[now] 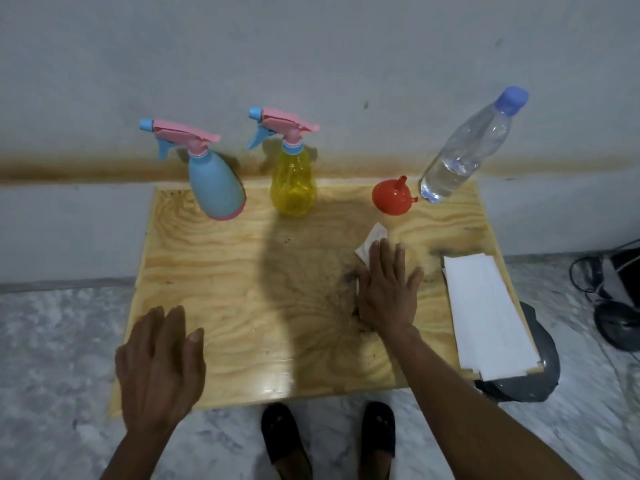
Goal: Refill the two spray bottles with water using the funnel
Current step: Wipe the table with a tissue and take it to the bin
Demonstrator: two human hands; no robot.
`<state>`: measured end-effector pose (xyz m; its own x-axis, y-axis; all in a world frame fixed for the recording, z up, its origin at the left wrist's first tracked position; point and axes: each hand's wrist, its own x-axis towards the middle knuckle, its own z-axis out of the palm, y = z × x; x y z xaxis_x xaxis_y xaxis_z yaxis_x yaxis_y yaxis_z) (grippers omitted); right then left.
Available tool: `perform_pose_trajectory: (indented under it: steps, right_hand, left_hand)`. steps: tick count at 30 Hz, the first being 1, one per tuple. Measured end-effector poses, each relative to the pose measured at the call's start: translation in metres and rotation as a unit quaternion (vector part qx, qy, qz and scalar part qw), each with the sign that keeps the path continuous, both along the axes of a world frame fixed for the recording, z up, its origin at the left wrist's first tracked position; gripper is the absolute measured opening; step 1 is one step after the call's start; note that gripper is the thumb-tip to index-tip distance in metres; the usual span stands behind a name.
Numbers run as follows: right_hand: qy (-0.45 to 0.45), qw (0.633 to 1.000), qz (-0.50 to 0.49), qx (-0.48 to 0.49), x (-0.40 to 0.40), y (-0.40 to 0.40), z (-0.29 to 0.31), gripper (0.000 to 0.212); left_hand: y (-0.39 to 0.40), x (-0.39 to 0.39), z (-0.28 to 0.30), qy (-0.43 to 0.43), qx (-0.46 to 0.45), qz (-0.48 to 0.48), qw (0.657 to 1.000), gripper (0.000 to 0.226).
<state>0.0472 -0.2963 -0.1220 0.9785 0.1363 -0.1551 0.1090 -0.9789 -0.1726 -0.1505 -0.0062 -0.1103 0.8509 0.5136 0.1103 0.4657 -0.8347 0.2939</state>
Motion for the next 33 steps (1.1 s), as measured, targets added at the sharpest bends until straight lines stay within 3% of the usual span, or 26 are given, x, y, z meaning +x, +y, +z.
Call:
perform_pose_trajectory:
  steps: [10, 15, 24, 33]
  right_hand:
    - [0.027, 1.000, 0.014, 0.008, 0.009, 0.045, -0.008, 0.060]
    - [-0.011, 0.999, 0.032, 0.009, 0.000, 0.092, -0.017, 0.062]
    - [0.017, 0.990, 0.121, 0.068, -0.027, 0.192, -0.007, 0.059]
    - [0.027, 0.961, 0.271, 0.055, -0.054, 0.253, -0.006, 0.056]
  left_hand:
    - [0.003, 0.000, -0.015, 0.074, 0.012, 0.015, 0.997, 0.063]
    - [0.004, 0.000, -0.019, 0.089, -0.002, 0.022, 0.996, 0.065]
    - [0.005, -0.003, -0.025, 0.043, -0.032, 0.028, 0.998, 0.057]
    - [0.006, -0.004, -0.030, 0.008, -0.033, 0.034, 0.999, 0.055]
